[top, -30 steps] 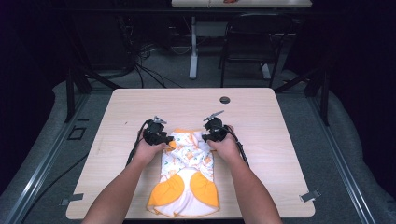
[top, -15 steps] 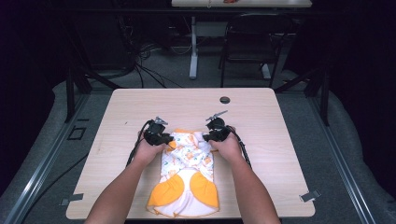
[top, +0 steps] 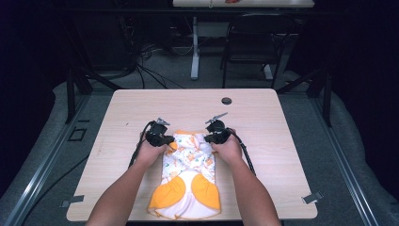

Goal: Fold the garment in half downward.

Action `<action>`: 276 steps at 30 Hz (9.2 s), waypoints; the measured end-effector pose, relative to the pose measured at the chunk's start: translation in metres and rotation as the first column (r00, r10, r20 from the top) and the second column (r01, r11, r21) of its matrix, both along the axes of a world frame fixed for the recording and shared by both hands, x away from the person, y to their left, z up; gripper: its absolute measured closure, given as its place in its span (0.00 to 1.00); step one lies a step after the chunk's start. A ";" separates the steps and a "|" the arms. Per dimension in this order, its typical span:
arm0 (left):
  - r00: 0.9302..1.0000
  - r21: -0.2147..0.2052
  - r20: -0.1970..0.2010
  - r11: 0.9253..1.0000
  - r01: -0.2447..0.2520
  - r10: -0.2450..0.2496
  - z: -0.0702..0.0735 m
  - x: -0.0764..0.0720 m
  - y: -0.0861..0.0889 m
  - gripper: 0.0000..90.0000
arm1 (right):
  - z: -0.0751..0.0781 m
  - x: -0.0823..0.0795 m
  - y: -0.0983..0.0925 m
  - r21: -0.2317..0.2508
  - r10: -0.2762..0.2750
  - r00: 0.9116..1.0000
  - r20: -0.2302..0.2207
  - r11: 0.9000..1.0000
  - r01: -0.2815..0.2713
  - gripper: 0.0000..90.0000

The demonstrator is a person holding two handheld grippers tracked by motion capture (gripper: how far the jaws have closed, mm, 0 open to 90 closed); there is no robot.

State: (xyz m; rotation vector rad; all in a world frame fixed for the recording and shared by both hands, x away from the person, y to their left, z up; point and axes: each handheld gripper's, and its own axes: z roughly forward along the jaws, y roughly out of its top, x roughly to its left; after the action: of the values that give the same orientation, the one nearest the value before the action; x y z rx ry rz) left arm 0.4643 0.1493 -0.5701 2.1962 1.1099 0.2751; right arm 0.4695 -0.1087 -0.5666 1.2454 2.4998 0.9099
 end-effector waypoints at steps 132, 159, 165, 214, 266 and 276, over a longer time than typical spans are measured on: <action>0.971 -0.149 0.129 0.964 0.219 -0.201 0.040 -0.095 0.037 0.94 | 0.045 -0.114 -0.018 -0.016 0.253 0.946 0.201 0.967 -0.255 0.97; 0.978 -0.183 0.126 0.965 0.188 -0.167 0.057 -0.102 0.035 0.74 | 0.062 -0.129 -0.039 0.171 0.161 0.961 0.225 0.964 -0.201 0.86; 0.982 -0.202 0.083 0.962 0.186 -0.172 0.049 -0.096 0.028 0.99 | 0.047 -0.118 -0.029 0.120 0.160 0.970 0.185 0.976 -0.184 1.00; 0.953 -0.170 0.006 0.939 0.299 -0.303 -0.006 -0.161 0.043 1.00 | -0.011 -0.190 -0.011 0.123 0.329 0.942 0.065 0.934 -0.335 1.00; 0.991 -0.185 0.027 0.974 0.133 -0.131 -0.010 -0.087 0.022 1.00 | -0.010 -0.105 -0.017 0.125 0.141 0.989 0.051 0.981 -0.146 1.00; 0.997 -0.199 0.014 0.976 0.083 -0.082 -0.010 -0.071 0.021 1.00 | -0.009 -0.088 -0.015 0.105 0.108 0.993 0.051 0.988 -0.113 1.00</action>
State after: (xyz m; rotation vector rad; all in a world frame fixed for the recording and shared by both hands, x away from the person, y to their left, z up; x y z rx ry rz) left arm 0.3935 0.1701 -0.5803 2.0553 0.9949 0.1270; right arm 0.3816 -0.1237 -0.5754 1.1122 2.5359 1.0998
